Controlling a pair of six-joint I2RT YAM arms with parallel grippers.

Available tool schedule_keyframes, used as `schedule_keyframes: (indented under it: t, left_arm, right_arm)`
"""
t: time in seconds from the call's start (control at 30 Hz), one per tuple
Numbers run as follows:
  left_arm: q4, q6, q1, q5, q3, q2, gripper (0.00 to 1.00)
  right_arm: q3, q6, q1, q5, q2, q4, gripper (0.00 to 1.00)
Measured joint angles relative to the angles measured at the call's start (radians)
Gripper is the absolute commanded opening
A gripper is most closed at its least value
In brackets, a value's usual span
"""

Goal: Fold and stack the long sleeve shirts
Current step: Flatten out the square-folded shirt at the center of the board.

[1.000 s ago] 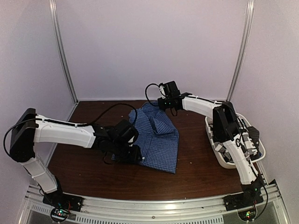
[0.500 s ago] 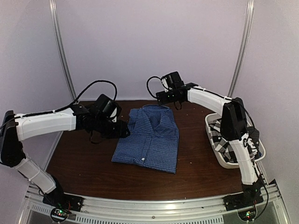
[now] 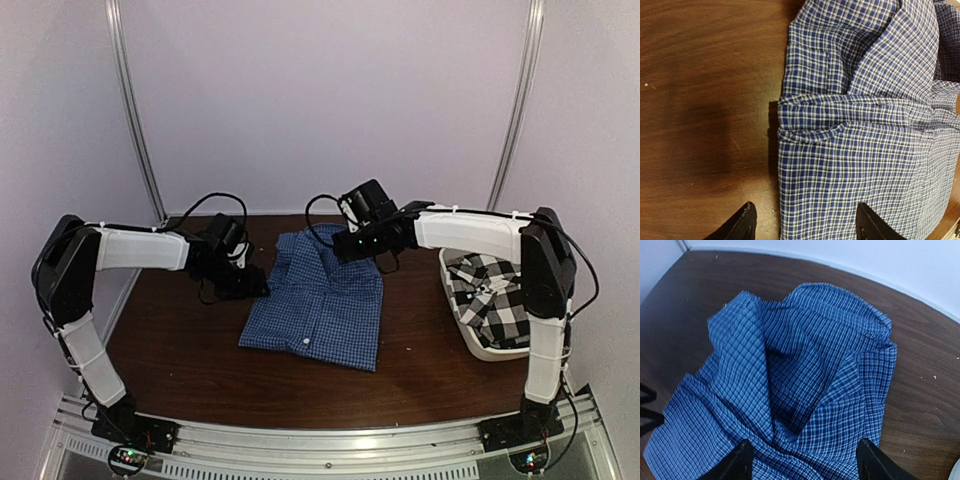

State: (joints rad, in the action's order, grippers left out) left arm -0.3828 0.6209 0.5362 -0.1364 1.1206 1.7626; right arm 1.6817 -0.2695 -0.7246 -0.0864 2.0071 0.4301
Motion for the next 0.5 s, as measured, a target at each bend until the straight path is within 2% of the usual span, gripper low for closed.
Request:
schedule_keyframes:
  t: [0.17, 0.3, 0.5]
  left_arm:
    - [0.051, -0.009, 0.002, -0.040, -0.035, 0.019, 0.64]
    - [0.078, -0.006, 0.013, -0.059, -0.090, 0.019, 0.59]
    - [0.111, 0.010, 0.057, -0.067, -0.132, 0.019, 0.44]
  right_arm:
    - [-0.134, -0.035, -0.017, 0.024, -0.002, -0.018, 0.51]
    - [-0.150, -0.048, -0.005, 0.035, 0.024, -0.038, 0.50]
    - [-0.097, -0.046, 0.037, 0.059, 0.138, -0.060, 0.50]
